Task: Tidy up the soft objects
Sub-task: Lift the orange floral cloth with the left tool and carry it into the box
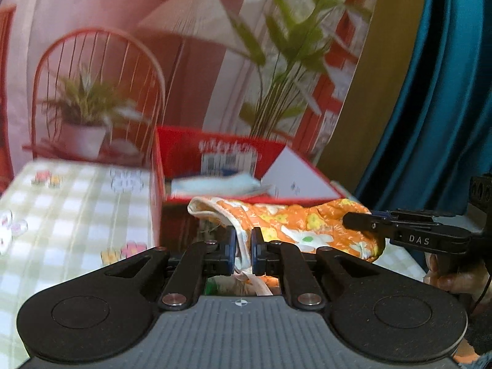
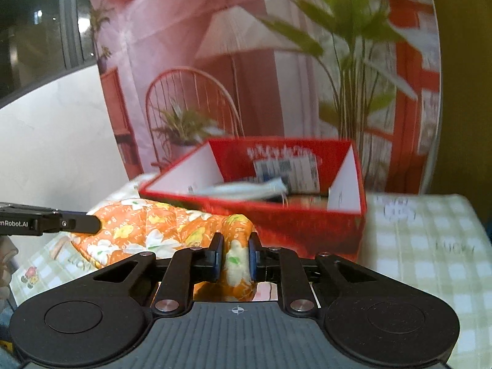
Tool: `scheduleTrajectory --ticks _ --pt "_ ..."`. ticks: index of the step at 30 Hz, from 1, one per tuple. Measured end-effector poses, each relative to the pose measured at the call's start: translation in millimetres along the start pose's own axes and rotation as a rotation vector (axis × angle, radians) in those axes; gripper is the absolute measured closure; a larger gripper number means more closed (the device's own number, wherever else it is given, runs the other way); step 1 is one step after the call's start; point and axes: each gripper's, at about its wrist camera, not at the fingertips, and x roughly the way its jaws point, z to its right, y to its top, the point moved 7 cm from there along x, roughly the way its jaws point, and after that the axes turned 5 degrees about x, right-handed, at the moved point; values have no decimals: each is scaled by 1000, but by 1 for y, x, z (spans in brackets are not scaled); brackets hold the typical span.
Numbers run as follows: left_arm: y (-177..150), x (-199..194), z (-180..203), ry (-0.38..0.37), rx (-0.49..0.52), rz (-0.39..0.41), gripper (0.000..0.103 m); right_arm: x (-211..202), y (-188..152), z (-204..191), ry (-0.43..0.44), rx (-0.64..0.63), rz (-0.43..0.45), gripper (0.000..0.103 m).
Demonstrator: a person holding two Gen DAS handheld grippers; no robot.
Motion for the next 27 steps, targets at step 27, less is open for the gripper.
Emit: scheduleTrajectory --ticks 27 --pt "102 94 -23 64 90 46 92 65 116 23 -71 -143 104 89"
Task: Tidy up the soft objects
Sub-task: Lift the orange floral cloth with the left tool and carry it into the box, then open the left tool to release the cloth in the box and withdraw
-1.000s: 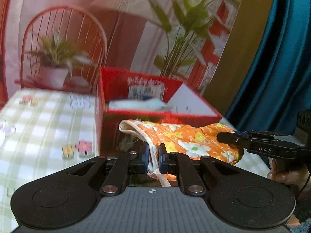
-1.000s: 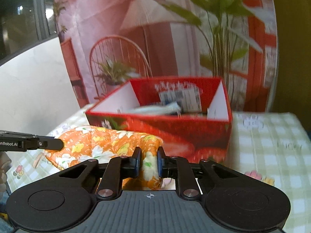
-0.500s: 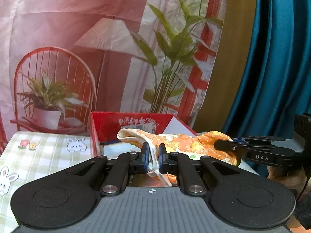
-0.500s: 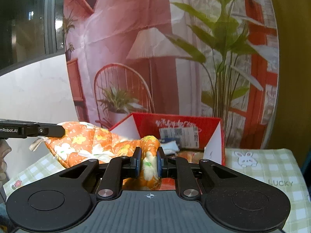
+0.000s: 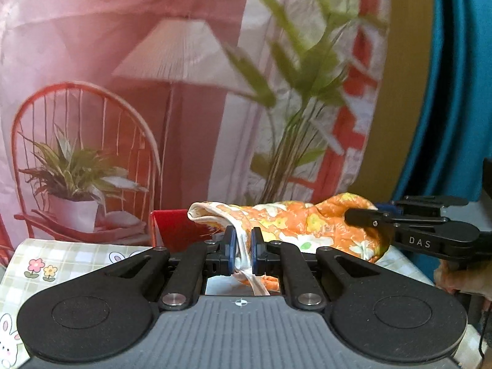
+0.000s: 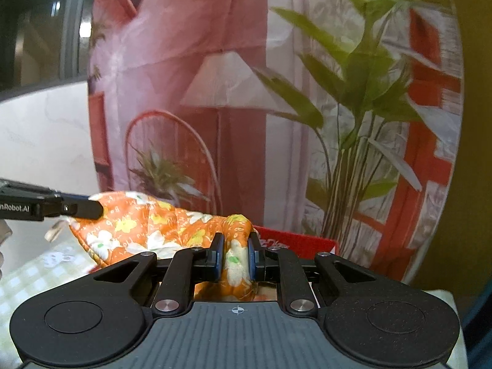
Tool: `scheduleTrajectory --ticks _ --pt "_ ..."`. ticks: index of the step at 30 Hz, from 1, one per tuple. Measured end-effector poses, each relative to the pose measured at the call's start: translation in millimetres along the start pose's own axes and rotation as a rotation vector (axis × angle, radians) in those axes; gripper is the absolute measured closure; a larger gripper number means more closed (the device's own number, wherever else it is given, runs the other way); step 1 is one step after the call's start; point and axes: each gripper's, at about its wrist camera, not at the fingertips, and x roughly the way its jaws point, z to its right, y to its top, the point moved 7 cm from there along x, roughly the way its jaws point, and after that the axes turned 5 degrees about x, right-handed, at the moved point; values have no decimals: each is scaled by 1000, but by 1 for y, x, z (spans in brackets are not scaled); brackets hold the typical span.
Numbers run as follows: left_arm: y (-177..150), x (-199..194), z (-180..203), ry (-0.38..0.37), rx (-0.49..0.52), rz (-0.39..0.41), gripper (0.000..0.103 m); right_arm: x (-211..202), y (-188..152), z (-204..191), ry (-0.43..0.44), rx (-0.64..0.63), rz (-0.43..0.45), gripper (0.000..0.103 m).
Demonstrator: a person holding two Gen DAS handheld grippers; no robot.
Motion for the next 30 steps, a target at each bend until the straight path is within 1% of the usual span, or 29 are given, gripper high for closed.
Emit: scheduleTrajectory --ticks 4,7,11,15,20,26,30 --pt "-10 39 -10 2 -17 -95 92 43 -1 6 -48 -56 -54 89" --pt "-27 61 -12 1 -21 -170 92 69 -14 9 -68 -72 -124 89" --pt "-51 78 -10 -11 -23 -260 92 91 -38 14 -81 -66 -228 89" --pt "-67 88 -7 -27 -9 -322 92 104 -59 17 -97 -71 -315 89" --pt "-72 93 -2 -38 6 -350 92 114 -70 22 -113 -50 -381 89" --pt "-73 100 0 -33 18 -364 92 120 -79 25 -129 -33 -426 89" --pt "-73 101 0 -21 24 -366 92 120 -83 27 -130 -10 -441 89"
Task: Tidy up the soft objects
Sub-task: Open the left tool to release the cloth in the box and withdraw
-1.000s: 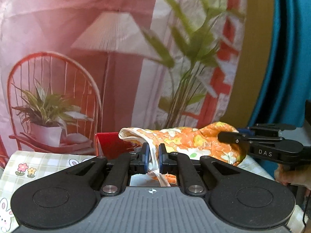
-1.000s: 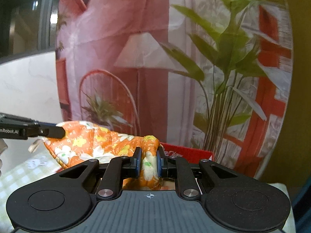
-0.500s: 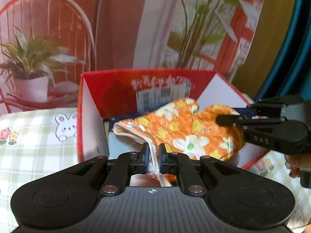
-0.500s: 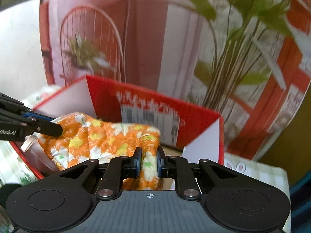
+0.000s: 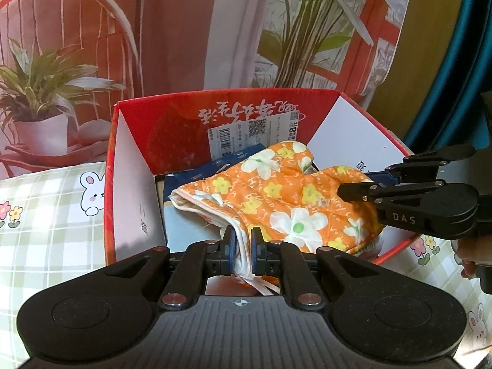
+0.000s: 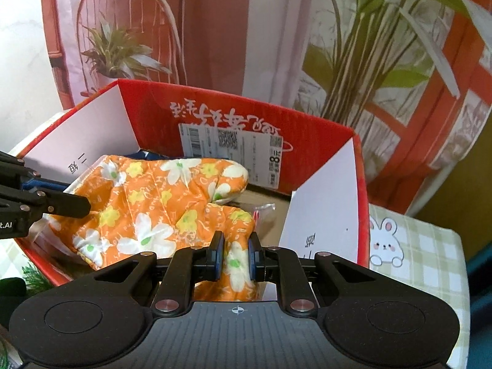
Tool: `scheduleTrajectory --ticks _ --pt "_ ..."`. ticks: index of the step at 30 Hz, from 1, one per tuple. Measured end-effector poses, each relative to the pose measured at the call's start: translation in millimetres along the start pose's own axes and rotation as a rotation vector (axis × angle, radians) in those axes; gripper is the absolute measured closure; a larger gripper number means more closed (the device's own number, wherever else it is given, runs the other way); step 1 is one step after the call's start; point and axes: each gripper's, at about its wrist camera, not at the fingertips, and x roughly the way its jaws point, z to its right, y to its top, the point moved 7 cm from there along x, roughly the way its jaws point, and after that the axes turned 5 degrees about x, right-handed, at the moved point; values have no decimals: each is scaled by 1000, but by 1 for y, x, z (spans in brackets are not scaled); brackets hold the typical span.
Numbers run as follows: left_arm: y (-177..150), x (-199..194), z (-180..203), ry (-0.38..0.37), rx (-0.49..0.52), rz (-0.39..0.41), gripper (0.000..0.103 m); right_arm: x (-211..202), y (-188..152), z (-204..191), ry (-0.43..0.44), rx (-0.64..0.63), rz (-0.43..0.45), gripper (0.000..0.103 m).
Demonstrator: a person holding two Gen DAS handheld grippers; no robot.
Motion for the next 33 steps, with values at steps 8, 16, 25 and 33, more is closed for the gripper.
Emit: scheduleTrajectory --ticks 8,16,25,33 --pt "4 -15 3 47 28 20 71 -12 -1 -1 -18 11 45 81" --pt "13 -48 8 92 34 99 9 -45 6 -3 -3 16 159 38" --pt "10 -80 15 136 18 143 1 -78 -2 -6 13 32 227 1" --pt "-9 -105 17 123 -17 188 0 -108 -13 -6 43 106 278 0"
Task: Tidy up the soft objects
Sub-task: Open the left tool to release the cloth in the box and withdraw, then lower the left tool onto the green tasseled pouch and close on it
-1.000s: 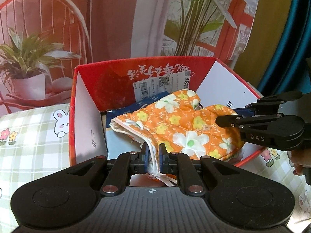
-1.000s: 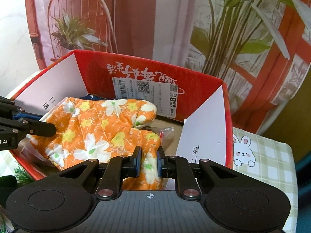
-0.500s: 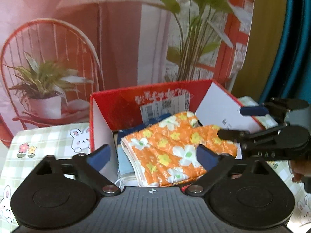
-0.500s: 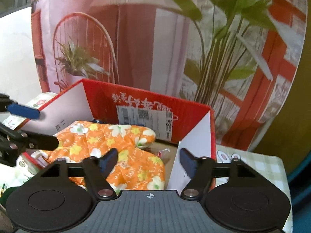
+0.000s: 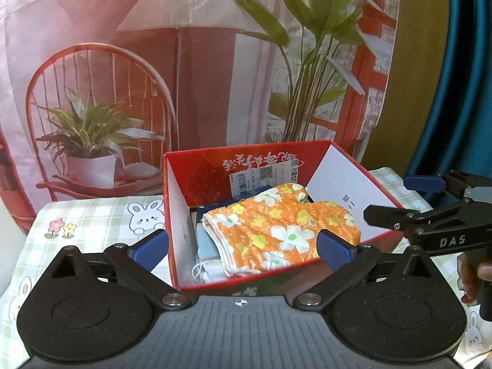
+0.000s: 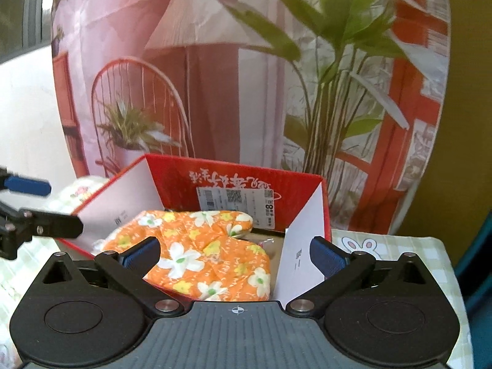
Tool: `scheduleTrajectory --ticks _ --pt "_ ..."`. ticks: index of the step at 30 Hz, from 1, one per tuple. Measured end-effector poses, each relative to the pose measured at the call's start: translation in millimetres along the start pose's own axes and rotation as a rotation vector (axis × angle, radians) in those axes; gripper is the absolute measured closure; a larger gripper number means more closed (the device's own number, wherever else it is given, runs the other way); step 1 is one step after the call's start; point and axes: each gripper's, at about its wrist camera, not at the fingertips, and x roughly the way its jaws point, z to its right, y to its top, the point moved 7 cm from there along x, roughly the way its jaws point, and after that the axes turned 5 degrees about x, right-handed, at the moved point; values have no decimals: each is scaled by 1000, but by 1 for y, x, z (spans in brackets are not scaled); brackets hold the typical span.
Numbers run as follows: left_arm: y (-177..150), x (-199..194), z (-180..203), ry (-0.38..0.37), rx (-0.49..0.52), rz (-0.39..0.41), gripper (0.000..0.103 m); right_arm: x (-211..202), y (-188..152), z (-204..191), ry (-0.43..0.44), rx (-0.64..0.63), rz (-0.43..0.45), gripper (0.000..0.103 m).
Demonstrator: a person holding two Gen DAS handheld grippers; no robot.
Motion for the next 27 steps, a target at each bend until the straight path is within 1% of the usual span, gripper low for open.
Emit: scheduleTrajectory --ticks 2,5,9,13,17,20,23,27 --pt "-5 -8 -1 2 -9 12 0 -10 -1 0 12 25 21 0" --pt "-13 -18 -4 29 -6 24 0 -23 -3 0 14 63 59 0" --pt "-23 -33 -7 61 -15 39 0 -37 -8 2 -21 115 98 0" --pt "-34 -44 -10 84 -38 43 0 -49 -18 4 29 192 122 0" --pt "-47 -49 -11 91 -54 33 0 -55 -32 3 80 254 108 0" --pt "-59 -52 -12 116 -63 21 0 -57 -44 -1 84 249 106 0" --pt "-74 -52 -15 117 -102 -7 0 -58 -57 -6 82 230 112 0" --pt "-96 -51 -19 121 -143 -47 0 -53 -78 -14 95 219 49 0"
